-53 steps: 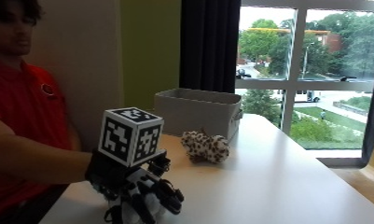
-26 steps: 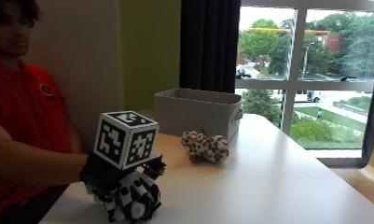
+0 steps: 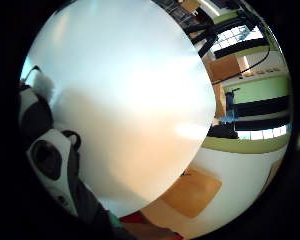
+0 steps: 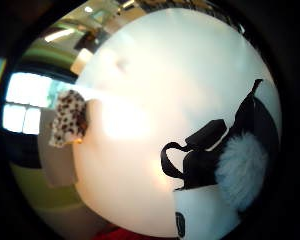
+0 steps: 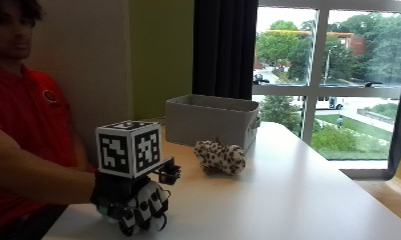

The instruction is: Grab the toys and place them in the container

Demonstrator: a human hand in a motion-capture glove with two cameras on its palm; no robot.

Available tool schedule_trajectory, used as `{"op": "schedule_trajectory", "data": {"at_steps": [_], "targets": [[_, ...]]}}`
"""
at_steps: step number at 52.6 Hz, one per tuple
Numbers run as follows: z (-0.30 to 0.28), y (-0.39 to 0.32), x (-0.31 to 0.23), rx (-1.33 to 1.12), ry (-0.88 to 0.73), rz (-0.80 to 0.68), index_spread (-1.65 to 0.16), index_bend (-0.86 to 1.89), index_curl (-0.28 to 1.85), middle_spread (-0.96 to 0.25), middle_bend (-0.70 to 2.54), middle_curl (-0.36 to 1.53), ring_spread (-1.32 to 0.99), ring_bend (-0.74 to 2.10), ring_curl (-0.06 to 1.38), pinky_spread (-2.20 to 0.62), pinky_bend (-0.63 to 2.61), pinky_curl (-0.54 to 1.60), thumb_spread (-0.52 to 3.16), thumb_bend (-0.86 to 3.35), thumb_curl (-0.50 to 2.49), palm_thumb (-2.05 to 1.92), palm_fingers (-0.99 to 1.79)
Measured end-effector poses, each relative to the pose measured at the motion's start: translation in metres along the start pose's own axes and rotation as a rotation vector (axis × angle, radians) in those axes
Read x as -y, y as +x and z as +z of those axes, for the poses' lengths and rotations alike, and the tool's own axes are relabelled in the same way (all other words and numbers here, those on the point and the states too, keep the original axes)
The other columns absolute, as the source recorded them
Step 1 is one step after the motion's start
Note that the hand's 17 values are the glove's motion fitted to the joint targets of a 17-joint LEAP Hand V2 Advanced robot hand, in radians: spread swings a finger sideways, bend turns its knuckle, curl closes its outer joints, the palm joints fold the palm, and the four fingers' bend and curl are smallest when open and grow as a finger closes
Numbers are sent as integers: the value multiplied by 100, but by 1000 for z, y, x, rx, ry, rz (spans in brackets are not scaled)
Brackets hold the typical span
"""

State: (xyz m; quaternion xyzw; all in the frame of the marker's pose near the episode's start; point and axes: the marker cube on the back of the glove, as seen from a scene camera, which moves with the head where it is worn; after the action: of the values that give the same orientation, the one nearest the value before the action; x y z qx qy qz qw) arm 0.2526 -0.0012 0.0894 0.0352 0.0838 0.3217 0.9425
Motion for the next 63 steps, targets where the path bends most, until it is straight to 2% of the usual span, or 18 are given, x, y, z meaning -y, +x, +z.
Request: {"op": "schedule_trajectory", "data": {"at_steps": [11,27,49,60,63], "targets": [[-9,-16,7,-39,24,-50,-33,85,76,-26,113,65,-37,123,55,-41,90,37,83,12,78,53,126],[-54,-70,20,19,34,-121,-28,90,83,-23,118,69,-36,128,56,-41,92,40,80,11,91,52,121],[-186,-217,26,34,212,-304,-25,91,87,-22,119,71,-35,130,55,-41,93,42,78,9,107,49,120],[-219,-290,21,95,228,-411,-24,90,88,-22,118,72,-35,130,55,-41,93,43,78,8,114,48,120],[-225,-310,20,136,213,-400,-24,89,89,-22,118,72,-35,131,55,-41,93,43,78,8,116,48,119]]}}
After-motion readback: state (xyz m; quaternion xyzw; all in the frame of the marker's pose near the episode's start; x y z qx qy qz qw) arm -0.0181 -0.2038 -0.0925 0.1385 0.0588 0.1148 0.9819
